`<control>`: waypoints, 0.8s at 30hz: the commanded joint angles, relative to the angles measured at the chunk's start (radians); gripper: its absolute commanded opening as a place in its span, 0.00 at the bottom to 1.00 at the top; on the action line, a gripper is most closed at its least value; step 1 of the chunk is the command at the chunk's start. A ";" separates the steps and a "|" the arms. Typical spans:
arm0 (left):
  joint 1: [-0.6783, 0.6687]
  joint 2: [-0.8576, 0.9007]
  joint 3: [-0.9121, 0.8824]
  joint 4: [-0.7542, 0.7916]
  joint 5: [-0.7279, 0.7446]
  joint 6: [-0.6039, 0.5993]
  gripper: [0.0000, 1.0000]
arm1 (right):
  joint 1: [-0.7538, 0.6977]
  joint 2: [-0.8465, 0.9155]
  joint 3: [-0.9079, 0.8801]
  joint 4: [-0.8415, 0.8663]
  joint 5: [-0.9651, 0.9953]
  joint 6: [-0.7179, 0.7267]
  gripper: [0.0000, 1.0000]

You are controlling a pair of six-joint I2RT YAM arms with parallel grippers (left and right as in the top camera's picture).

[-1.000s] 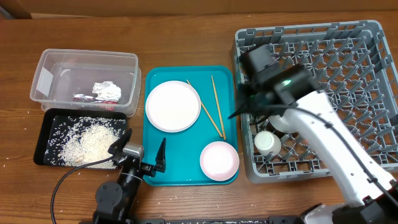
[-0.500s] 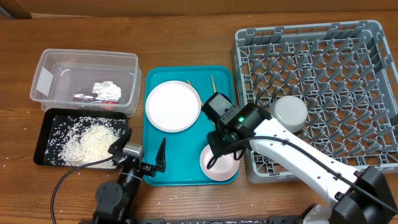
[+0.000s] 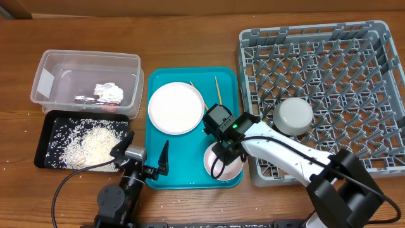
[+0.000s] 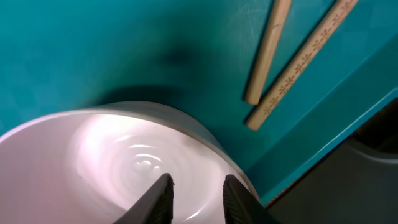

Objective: Sort waste into correct bins and load items into the dishwasher
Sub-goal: 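Grasp the pink bowl rim with the right gripper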

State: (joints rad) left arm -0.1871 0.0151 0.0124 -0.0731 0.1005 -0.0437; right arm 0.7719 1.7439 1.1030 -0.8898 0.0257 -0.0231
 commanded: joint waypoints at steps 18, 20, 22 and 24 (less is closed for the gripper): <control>0.010 -0.010 -0.008 0.003 -0.007 0.022 1.00 | -0.055 0.048 0.045 0.054 0.006 -0.298 0.44; 0.010 -0.010 -0.008 0.003 -0.007 0.022 1.00 | -0.055 0.048 0.047 0.054 0.005 -0.290 0.34; 0.010 -0.010 -0.008 0.003 -0.007 0.022 1.00 | -0.053 0.047 0.061 0.031 -0.005 -0.283 0.19; 0.010 -0.010 -0.008 0.003 -0.007 0.022 1.00 | -0.053 0.041 0.088 -0.002 -0.005 -0.226 0.09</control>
State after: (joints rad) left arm -0.1871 0.0151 0.0120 -0.0727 0.1009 -0.0437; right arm 0.7193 1.7992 1.1545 -0.8684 0.0299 -0.3027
